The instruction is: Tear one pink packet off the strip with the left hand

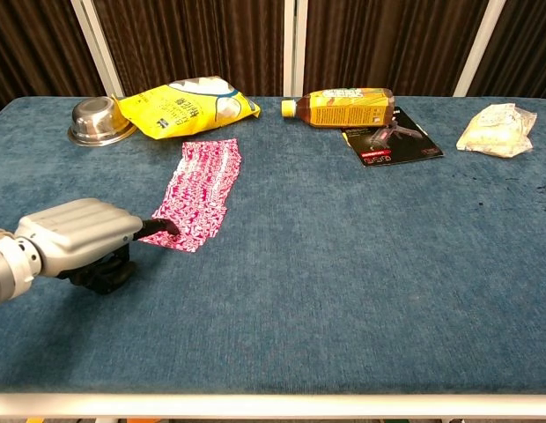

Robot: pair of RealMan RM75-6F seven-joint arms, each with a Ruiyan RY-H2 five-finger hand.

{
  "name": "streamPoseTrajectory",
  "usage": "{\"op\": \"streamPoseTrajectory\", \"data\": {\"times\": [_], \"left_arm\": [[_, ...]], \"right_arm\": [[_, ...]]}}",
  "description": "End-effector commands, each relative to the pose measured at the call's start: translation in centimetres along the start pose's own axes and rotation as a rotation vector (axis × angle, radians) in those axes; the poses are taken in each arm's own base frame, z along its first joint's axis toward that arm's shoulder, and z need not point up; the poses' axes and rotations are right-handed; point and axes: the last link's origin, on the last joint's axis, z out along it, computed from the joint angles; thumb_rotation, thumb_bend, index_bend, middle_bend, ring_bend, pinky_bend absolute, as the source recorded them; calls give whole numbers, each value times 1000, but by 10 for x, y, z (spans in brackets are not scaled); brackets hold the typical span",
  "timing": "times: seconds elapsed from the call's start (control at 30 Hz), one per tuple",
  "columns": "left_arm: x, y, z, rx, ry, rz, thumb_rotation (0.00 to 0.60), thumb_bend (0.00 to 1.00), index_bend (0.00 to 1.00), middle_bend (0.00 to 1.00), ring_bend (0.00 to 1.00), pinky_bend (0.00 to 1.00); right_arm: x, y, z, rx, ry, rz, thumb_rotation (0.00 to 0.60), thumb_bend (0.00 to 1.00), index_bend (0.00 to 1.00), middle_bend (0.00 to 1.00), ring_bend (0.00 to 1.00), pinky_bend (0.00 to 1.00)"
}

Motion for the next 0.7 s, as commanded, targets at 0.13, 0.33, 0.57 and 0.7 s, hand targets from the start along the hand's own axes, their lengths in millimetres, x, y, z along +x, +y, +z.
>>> {"op": "streamPoseTrajectory", "data": {"times": [0.13,0.33,0.57,0.7], "left_arm": [[-6,-15,-6,47,-25,5,600,606,135,874,878,865],[-11,-36,-14,108,-46,7,600,606,135,874,878,864],[-16,-66,-23,195,-64,25,600,607,135,874,877,864],[-16,-80,-28,244,-69,29,600,609,135,874,878,864]], "right_arm": [[1,1,-1,-2,0,-1,600,308,0,0,0,124],[-1,-1,-1,2,-3,-3,600,308,0,0,0,124],[-3,-4,0,8,-7,-8,600,308,0,0,0,124],[-2,-5,0,6,-5,-10,600,308,0,0,0,124]]}}
